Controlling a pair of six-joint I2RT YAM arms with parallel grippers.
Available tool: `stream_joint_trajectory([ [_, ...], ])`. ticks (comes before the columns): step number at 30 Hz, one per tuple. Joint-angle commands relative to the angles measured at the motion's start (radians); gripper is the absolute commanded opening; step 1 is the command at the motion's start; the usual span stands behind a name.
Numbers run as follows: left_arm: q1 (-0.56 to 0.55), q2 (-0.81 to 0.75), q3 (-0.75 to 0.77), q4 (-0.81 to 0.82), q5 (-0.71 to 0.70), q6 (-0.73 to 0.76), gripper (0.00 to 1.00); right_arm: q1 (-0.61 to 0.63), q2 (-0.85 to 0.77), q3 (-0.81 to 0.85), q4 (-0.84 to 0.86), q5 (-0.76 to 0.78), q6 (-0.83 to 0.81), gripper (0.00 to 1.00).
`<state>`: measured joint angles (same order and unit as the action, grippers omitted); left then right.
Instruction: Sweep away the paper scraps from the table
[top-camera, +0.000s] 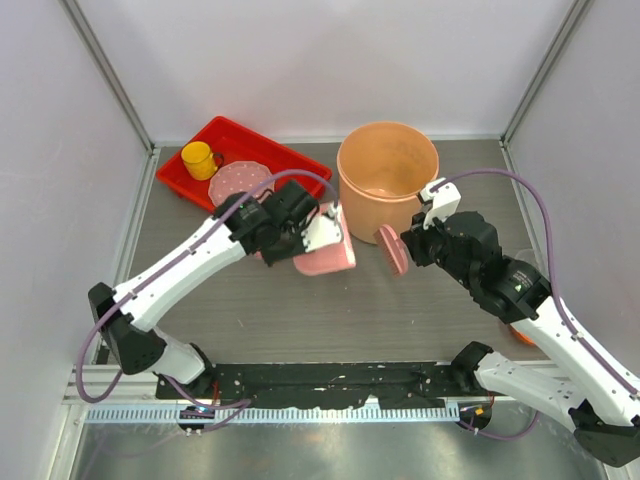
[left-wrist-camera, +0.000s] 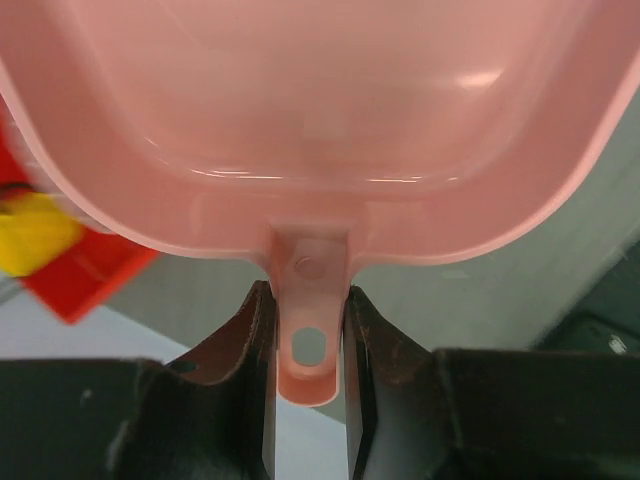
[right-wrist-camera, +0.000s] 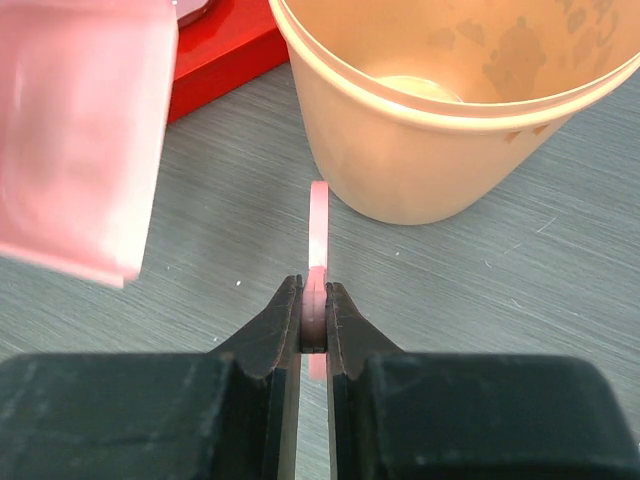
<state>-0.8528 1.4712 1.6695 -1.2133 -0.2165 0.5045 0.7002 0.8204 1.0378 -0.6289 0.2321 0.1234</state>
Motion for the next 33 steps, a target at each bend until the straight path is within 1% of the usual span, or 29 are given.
stream_joint_trajectory([
  [1, -0.002, -0.034, -0.167, -0.109, 0.213, -0.051, 0.00, 0.002, -0.003, 0.011, 0.066, -0.005, -0.024, 0.01],
  [4, -0.002, -0.040, -0.310, -0.048, 0.288, -0.020, 0.00, 0.002, 0.002, 0.011, 0.066, -0.004, -0.028, 0.01],
  [7, -0.002, -0.031, -0.394, 0.050, 0.328, -0.007, 0.00, 0.002, 0.006, 0.011, 0.067, -0.005, -0.030, 0.01],
  [8, -0.002, -0.023, -0.410, 0.096, 0.350, -0.009, 0.00, 0.002, 0.006, 0.013, 0.067, -0.005, -0.030, 0.01],
  [9, -0.002, -0.015, -0.421, 0.112, 0.385, -0.011, 0.00, 0.002, 0.008, 0.013, 0.067, -0.005, -0.028, 0.01],
  [10, 0.000, 0.009, -0.439, 0.118, 0.454, -0.003, 0.00, 0.001, 0.008, 0.014, 0.067, -0.005, -0.028, 0.01],
  [12, -0.002, 0.037, -0.455, 0.147, 0.500, -0.004, 0.00, 0.002, 0.006, 0.015, 0.064, -0.004, -0.027, 0.01],
  [13, -0.002, 0.066, -0.473, 0.170, 0.499, -0.015, 0.00, 0.002, 0.005, 0.015, 0.061, -0.002, -0.027, 0.01],
  [17, -0.002, 0.147, -0.513, 0.291, 0.389, -0.040, 0.00, 0.004, 0.003, 0.018, 0.060, 0.000, -0.028, 0.01],
  [20, -0.002, 0.201, -0.522, 0.328, 0.373, -0.040, 0.00, 0.002, 0.005, 0.019, 0.057, 0.001, -0.028, 0.01],
  [28, 0.000, 0.251, -0.557, 0.412, 0.338, -0.027, 0.00, 0.002, 0.005, 0.015, 0.054, 0.009, -0.033, 0.01],
  [31, 0.000, 0.265, -0.565, 0.423, 0.330, -0.023, 0.11, 0.002, 0.002, 0.011, 0.052, 0.007, -0.034, 0.01],
  [32, -0.002, 0.268, -0.565, 0.422, 0.335, -0.021, 0.20, 0.002, 0.000, 0.013, 0.054, 0.004, -0.034, 0.01],
  [33, 0.000, 0.270, -0.565, 0.422, 0.335, -0.020, 0.23, 0.002, 0.005, 0.011, 0.057, -0.002, -0.036, 0.01],
])
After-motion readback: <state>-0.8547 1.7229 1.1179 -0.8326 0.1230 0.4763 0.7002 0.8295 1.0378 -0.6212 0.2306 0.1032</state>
